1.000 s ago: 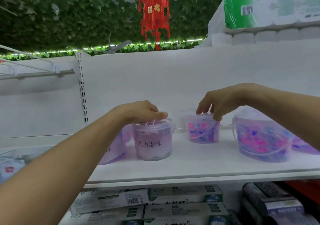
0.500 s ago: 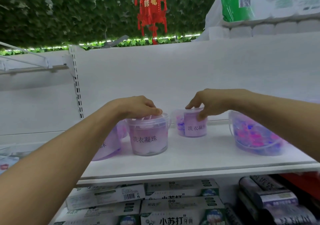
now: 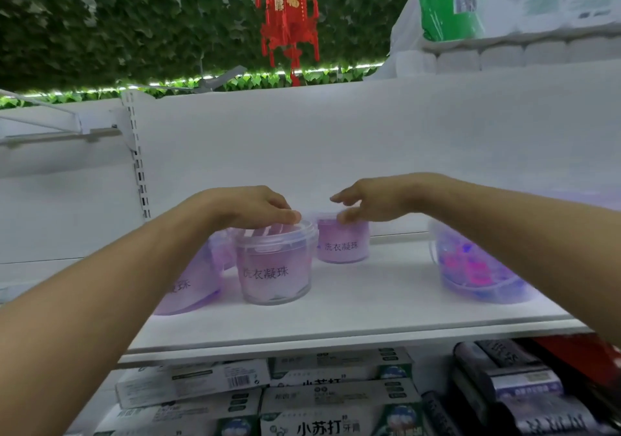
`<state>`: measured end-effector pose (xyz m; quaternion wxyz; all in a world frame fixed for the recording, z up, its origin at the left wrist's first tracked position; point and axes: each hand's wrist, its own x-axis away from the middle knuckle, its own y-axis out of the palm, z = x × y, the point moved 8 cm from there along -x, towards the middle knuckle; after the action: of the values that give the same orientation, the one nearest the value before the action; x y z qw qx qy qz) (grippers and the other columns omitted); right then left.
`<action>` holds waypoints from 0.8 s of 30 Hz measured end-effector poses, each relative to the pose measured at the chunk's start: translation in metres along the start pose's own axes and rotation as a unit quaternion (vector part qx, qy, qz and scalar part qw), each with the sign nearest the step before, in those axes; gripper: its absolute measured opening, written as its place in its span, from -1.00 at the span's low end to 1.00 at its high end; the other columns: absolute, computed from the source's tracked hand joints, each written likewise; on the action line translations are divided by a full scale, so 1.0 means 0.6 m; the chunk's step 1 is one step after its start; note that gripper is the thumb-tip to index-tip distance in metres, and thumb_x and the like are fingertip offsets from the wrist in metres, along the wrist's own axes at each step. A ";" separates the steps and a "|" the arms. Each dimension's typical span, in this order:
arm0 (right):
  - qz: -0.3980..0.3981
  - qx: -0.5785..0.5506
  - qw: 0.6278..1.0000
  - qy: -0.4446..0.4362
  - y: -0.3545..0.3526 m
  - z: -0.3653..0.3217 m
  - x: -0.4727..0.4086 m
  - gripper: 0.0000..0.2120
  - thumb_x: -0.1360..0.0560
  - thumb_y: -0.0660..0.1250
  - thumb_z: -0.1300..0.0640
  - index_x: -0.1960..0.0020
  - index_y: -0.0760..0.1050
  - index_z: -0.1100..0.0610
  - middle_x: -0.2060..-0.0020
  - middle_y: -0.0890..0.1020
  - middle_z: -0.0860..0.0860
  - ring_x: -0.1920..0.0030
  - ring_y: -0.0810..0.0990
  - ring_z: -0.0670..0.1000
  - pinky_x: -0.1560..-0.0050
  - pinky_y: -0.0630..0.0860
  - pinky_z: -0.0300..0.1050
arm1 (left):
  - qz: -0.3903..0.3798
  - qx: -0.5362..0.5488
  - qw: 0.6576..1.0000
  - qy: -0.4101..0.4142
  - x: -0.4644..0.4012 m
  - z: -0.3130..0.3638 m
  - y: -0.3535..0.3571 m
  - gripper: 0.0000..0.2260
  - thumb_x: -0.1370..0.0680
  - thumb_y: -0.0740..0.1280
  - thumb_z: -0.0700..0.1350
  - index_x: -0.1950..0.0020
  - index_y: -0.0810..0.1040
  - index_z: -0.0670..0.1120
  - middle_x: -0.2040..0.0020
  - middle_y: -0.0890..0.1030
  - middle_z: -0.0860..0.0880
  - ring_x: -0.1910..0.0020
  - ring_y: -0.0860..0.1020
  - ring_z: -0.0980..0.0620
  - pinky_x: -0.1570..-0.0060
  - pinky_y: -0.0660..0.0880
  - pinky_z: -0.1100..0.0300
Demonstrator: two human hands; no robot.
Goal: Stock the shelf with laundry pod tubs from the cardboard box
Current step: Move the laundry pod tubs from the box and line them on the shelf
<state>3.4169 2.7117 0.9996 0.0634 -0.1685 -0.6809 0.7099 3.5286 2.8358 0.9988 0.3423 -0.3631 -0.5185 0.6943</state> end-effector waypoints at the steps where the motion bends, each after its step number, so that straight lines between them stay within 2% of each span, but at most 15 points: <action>1: 0.014 -0.027 1.000 0.002 -0.018 0.014 0.014 -0.50 -0.59 0.17 -0.09 -0.50 0.21 -0.03 -0.42 0.36 -0.03 -0.39 0.36 0.01 -0.35 0.23 -0.12 | 0.011 0.001 1.000 0.006 -0.003 0.009 -0.006 -0.70 -0.54 0.22 0.21 -0.10 0.60 0.08 -0.01 0.64 0.06 0.02 0.55 0.07 -0.10 0.47 0.08; 3: 0.053 -0.054 0.997 0.018 -0.056 0.058 0.045 -0.55 -0.58 0.20 -0.03 -0.45 0.30 -0.03 -0.38 0.42 -0.03 -0.33 0.42 0.00 -0.31 0.27 -0.16 | 0.044 0.012 0.999 0.025 -0.008 0.040 -0.017 -0.71 -0.54 0.23 0.21 -0.17 0.57 0.14 -0.15 0.58 0.16 -0.14 0.52 0.10 -0.27 0.39 0.06; 5: 0.074 -0.057 0.995 0.047 -0.082 0.117 0.074 -0.61 -0.57 0.24 0.00 -0.39 0.40 -0.02 -0.32 0.49 -0.05 -0.28 0.46 -0.01 -0.33 0.33 -0.13 | 0.054 0.020 0.997 0.044 -0.015 0.083 -0.018 -0.70 -0.54 0.24 0.19 -0.23 0.54 0.16 -0.17 0.54 0.20 -0.18 0.49 0.12 -0.27 0.36 0.10; 8: 0.064 -0.058 0.992 0.093 -0.097 0.206 0.107 -0.66 -0.54 0.30 0.05 -0.31 0.49 0.00 -0.26 0.54 -0.04 -0.22 0.51 -0.01 -0.32 0.38 -0.07 | 0.052 0.012 0.997 0.064 -0.036 0.146 -0.007 -0.67 -0.55 0.26 0.16 -0.29 0.51 0.13 -0.13 0.51 0.20 -0.17 0.46 0.12 -0.22 0.34 0.16; 10: 0.048 -0.051 0.991 0.115 -0.096 0.255 0.122 -0.68 -0.54 0.31 0.07 -0.29 0.51 0.02 -0.24 0.56 -0.04 -0.22 0.52 -0.01 -0.32 0.39 -0.07 | 0.051 -0.009 0.996 0.066 -0.056 0.174 0.004 -0.64 -0.54 0.27 0.16 -0.32 0.49 0.12 -0.21 0.52 0.18 -0.20 0.45 0.11 -0.27 0.34 0.13; 13: 0.028 -0.029 0.989 0.143 -0.085 0.313 0.137 -0.67 -0.53 0.31 0.06 -0.29 0.51 0.04 -0.25 0.55 -0.05 -0.23 0.51 0.00 -0.32 0.37 -0.11 | 0.038 -0.083 0.995 0.026 -0.085 0.184 0.023 -0.57 -0.53 0.28 0.17 -0.37 0.45 0.08 -0.33 0.47 0.09 -0.27 0.44 0.04 -0.29 0.35 0.10; 15: 0.010 0.006 0.985 0.170 -0.072 0.349 0.137 -0.63 -0.52 0.31 0.01 -0.31 0.48 0.02 -0.26 0.54 -0.05 -0.22 0.53 0.04 -0.17 0.45 -0.14 | 0.028 -0.113 0.993 0.004 -0.095 0.177 0.033 -0.61 -0.53 0.30 0.13 -0.32 0.51 0.04 -0.30 0.51 0.05 -0.22 0.48 0.01 -0.24 0.40 0.12; 17: -0.034 0.043 0.977 0.204 -0.052 0.380 0.134 -0.60 -0.52 0.29 -0.06 -0.34 0.45 -0.02 -0.28 0.51 -0.04 -0.14 0.57 0.14 0.09 0.52 -0.13 | 0.034 -0.092 0.995 0.001 -0.101 0.169 0.038 -0.71 -0.49 0.36 0.08 -0.18 0.60 0.05 -0.17 0.60 0.06 -0.08 0.55 0.02 -0.15 0.49 0.10; 18: -0.050 0.046 0.975 0.211 -0.042 0.391 0.131 -0.60 -0.52 0.29 -0.07 -0.34 0.45 -0.03 -0.27 0.51 -0.02 -0.08 0.59 0.16 0.14 0.54 -0.12 | 0.043 -0.078 0.996 0.002 -0.102 0.167 0.038 -0.75 -0.47 0.38 0.05 -0.12 0.62 0.06 -0.12 0.63 0.07 -0.03 0.57 0.04 -0.11 0.51 0.10; 21: -0.038 -0.001 0.982 0.187 -0.033 0.401 0.119 -0.65 -0.49 0.34 0.00 -0.26 0.54 0.02 -0.06 0.57 -0.07 0.10 0.56 0.02 0.19 0.58 -0.14 | 0.060 -0.061 0.996 0.001 -0.102 0.164 0.035 -0.81 -0.43 0.42 0.02 -0.04 0.65 0.10 -0.02 0.66 0.11 0.04 0.60 0.07 -0.06 0.55 0.10; 22: -0.034 -0.015 0.984 0.174 -0.032 0.397 0.115 -0.66 -0.48 0.35 0.02 -0.24 0.56 0.02 0.00 0.57 -0.10 0.10 0.55 -0.01 0.18 0.58 -0.15 | 0.061 -0.056 0.997 -0.001 -0.102 0.163 0.035 -0.83 -0.43 0.42 0.03 -0.01 0.66 0.12 0.01 0.67 0.12 0.05 0.60 0.08 -0.05 0.55 0.10; 24: -0.035 -0.042 0.988 0.143 -0.030 0.378 0.107 -0.67 -0.47 0.38 0.04 -0.23 0.56 0.00 0.02 0.57 -0.11 -0.03 0.56 0.00 0.10 0.59 -0.16 | 0.060 -0.045 0.997 -0.004 -0.103 0.159 0.035 -0.84 -0.41 0.43 0.05 0.02 0.67 0.14 0.05 0.67 0.14 0.07 0.61 0.10 -0.04 0.56 0.10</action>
<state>3.2802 2.5190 1.0111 0.1776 -0.2472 -0.6998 0.6463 3.4754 2.7336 1.0068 0.2816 -0.4062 -0.5278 0.6908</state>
